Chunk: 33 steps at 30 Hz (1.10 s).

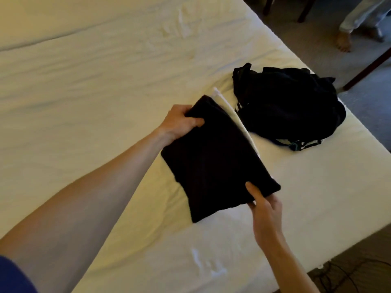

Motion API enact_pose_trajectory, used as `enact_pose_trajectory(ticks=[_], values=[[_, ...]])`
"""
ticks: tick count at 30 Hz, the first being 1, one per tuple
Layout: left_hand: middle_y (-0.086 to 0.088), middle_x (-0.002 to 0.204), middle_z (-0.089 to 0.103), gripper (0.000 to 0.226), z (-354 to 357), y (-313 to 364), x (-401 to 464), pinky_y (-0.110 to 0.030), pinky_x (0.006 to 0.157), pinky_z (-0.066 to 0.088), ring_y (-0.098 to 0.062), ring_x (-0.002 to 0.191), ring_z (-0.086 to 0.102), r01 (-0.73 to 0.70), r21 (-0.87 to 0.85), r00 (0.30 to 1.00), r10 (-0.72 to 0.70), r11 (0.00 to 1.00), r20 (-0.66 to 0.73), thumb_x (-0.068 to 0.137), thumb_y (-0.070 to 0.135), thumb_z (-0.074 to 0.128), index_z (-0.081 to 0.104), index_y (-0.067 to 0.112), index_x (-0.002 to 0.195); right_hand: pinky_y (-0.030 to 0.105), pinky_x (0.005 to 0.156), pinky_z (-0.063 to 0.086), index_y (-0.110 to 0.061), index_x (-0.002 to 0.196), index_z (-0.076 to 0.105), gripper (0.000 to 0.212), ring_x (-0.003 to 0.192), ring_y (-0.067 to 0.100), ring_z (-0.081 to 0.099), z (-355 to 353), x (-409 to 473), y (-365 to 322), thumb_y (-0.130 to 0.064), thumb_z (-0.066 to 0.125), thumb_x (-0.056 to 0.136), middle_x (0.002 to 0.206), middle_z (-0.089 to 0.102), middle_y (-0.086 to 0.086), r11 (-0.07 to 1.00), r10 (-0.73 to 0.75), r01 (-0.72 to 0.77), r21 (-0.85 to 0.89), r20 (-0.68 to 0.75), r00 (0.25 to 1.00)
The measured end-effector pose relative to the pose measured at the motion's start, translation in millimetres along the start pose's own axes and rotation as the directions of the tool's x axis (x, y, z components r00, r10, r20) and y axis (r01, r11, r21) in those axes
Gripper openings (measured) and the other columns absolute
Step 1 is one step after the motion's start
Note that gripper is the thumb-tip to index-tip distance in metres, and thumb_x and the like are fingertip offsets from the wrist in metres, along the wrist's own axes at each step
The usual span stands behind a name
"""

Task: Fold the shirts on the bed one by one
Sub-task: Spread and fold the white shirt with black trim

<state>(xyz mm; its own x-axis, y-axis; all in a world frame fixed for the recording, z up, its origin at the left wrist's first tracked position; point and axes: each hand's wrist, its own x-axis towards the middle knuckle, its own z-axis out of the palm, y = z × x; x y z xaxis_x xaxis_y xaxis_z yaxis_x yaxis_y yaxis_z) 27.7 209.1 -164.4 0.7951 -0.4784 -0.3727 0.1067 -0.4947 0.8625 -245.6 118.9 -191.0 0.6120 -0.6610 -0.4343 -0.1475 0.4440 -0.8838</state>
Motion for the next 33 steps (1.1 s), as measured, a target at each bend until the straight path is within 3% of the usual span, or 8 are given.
enact_pose_trajectory(ticks=[3, 8, 18, 22, 24, 26, 29, 33], values=[[-0.005, 0.082, 0.068, 0.020, -21.9, 15.5, -7.1, -0.030, 0.075, 0.053, -0.016, 0.078, 0.065, -0.084, -0.215, 0.996, 0.073, 0.973, -0.058, 0.078, -0.009, 0.062, 0.070, 0.008, 0.083, 0.020, 0.074, 0.053, -0.032, 0.098, 0.076, 0.023, 0.092, 0.010, 0.069, 14.1, -5.9, -33.0, -0.013, 0.071, 0.087, 0.094, 0.075, -0.005, 0.922, -0.317, 0.329, -0.205, 0.090, 0.944], [-0.022, 0.112, 0.059, 0.019, -64.3, -43.0, -34.8, -0.040, 0.093, 0.046, -0.027, 0.104, 0.058, -0.074, -0.346, 0.983, 0.126, 0.935, 0.131, 0.096, -0.010, 0.046, 0.056, -0.013, 0.112, 0.028, 0.077, 0.049, -0.016, 0.095, 0.076, 0.024, 0.087, 0.018, 0.063, 32.6, -29.0, -2.0, -0.007, 0.081, 0.073, 0.097, 0.070, -0.007, 0.439, -0.647, 0.789, -0.429, 0.458, 0.609], [-0.001, 0.075, 0.063, 0.024, -79.6, -245.6, -153.8, -0.026, 0.062, 0.047, -0.012, 0.071, 0.058, 0.454, -0.468, 0.866, -0.499, 0.758, 0.033, 0.102, 0.002, 0.040, 0.057, 0.013, 0.089, 0.024, 0.061, 0.048, -0.025, 0.094, 0.074, 0.018, 0.073, 0.013, 0.052, 49.9, -115.6, 140.1, -0.022, 0.076, 0.076, 0.084, 0.061, -0.009, 0.257, -0.245, 0.855, -0.450, 0.825, 0.509], [-0.001, 0.074, 0.070, 0.005, -85.4, -253.3, -192.0, -0.030, 0.068, 0.049, -0.019, 0.076, 0.063, 0.370, -0.818, 0.656, -0.747, 0.440, -0.105, 0.092, 0.018, 0.059, 0.061, 0.015, 0.088, 0.032, 0.074, 0.054, -0.020, 0.114, 0.072, 0.029, 0.091, 0.020, 0.061, 82.3, -148.7, 146.9, -0.025, 0.071, 0.085, 0.103, 0.069, -0.003, 0.393, 0.040, 0.842, -0.370, 0.921, 0.386], [-0.003, 0.070, 0.070, 0.005, -81.4, -256.4, -215.7, -0.030, 0.060, 0.052, -0.021, 0.067, 0.065, 0.314, -0.822, 0.504, -0.817, 0.474, -0.279, 0.082, 0.017, 0.066, 0.064, 0.013, 0.080, 0.033, 0.097, 0.049, -0.022, 0.131, 0.064, 0.041, 0.120, 0.017, 0.055, 86.3, -150.1, 144.2, -0.036, 0.065, 0.092, 0.129, 0.064, -0.002, 0.495, 0.287, 0.742, -0.452, 0.891, 0.352], [-0.006, 0.084, 0.074, 0.020, -67.5, -261.0, -240.5, -0.036, 0.068, 0.055, -0.026, 0.077, 0.068, 0.316, -0.744, 0.418, -0.790, 0.589, -0.448, 0.085, 0.030, 0.063, 0.070, 0.011, 0.086, 0.032, 0.108, 0.043, -0.024, 0.135, 0.059, 0.045, 0.130, 0.009, 0.046, 80.7, -136.8, 137.9, -0.040, 0.065, 0.093, 0.139, 0.056, -0.004, 0.506, 0.238, 0.652, -0.564, 0.818, 0.523], [0.006, 0.088, 0.070, 0.028, -35.7, -264.4, -273.7, -0.036, 0.078, 0.049, -0.017, 0.084, 0.064, 0.425, -0.481, 0.457, -0.640, 0.767, -0.617, 0.089, 0.050, 0.062, 0.070, 0.024, 0.090, 0.034, 0.100, 0.049, -0.016, 0.133, 0.058, 0.044, 0.126, 0.017, 0.046, 71.8, -92.6, 121.0, -0.026, 0.069, 0.091, 0.138, 0.051, 0.003, 0.390, -0.171, 0.534, -0.750, 0.511, 0.842], [0.011, 0.084, 0.065, 0.024, -8.1, -262.9, -285.1, -0.029, 0.074, 0.041, -0.009, 0.078, 0.060, 0.432, -0.458, 0.461, -0.626, 0.777, -0.629, 0.087, 0.046, 0.072, 0.066, 0.024, 0.092, 0.044, 0.102, 0.043, -0.010, 0.138, 0.049, 0.062, 0.131, 0.026, 0.039, 82.0, -17.4, 102.7, -0.046, 0.067, 0.090, 0.144, 0.045, 0.006, 0.210, -0.032, 0.299, -0.931, 0.299, 0.954]])
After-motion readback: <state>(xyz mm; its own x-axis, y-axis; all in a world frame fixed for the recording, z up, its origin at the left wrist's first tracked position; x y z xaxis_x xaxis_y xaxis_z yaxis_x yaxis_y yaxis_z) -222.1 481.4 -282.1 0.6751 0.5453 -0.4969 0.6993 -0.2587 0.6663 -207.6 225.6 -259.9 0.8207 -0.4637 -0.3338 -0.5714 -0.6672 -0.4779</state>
